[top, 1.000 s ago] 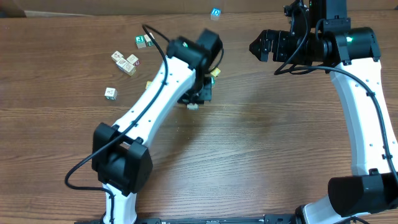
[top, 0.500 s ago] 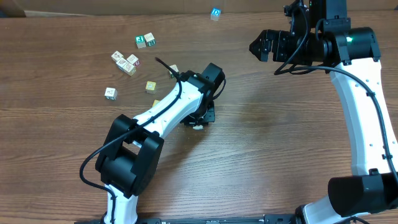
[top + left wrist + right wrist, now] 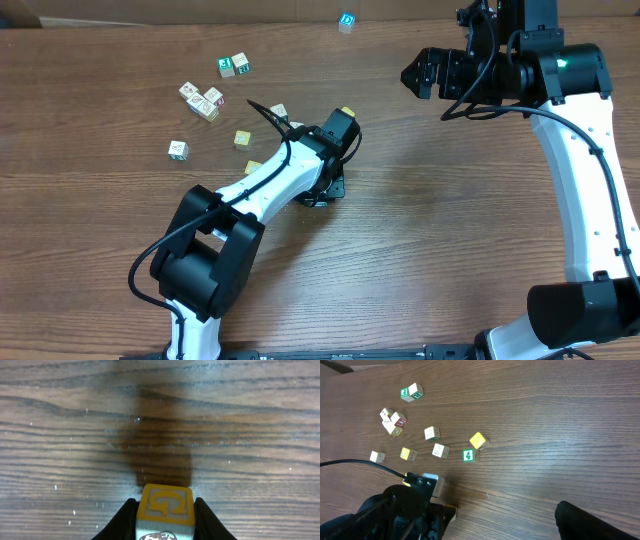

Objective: Form a tower
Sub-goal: 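Lift the yellow-faced block with the left gripper and carry it right, then lower the yellow-faced block onto the table center with the left gripper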

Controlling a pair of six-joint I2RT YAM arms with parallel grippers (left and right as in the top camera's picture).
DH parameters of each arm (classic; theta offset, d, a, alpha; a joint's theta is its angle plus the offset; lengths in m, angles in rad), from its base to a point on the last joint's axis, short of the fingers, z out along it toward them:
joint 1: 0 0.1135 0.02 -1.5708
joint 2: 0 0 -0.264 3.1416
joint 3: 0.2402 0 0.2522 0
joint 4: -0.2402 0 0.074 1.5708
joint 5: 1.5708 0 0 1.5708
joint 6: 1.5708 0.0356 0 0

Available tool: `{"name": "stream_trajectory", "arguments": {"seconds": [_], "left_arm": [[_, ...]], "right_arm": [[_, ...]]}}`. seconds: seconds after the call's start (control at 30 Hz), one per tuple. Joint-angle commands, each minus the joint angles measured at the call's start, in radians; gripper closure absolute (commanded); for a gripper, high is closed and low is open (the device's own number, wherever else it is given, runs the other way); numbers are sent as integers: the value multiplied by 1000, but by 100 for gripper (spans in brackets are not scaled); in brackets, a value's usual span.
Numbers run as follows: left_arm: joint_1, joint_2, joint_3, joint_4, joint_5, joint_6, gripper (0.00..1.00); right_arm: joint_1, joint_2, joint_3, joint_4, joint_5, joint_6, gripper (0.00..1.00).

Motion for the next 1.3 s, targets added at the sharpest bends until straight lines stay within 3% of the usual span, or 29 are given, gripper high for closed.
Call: {"name": "stream_trajectory", "arguments": {"seconds": [0.0, 0.17, 0.37, 1.27], "left_arm": [[-2, 6, -26, 3, -26, -21, 72], [-2, 6, -26, 6, -26, -21, 53], [-2, 6, -26, -2, -26, -20, 50], [-2, 6, -26, -9, -22, 24, 74]], "right_arm": [[6, -10, 12, 3, 6, 0, 0], [6, -10, 12, 3, 6, 0, 0], [6, -10, 12, 3, 6, 0, 0], [6, -10, 12, 3, 6, 0, 0]]}}
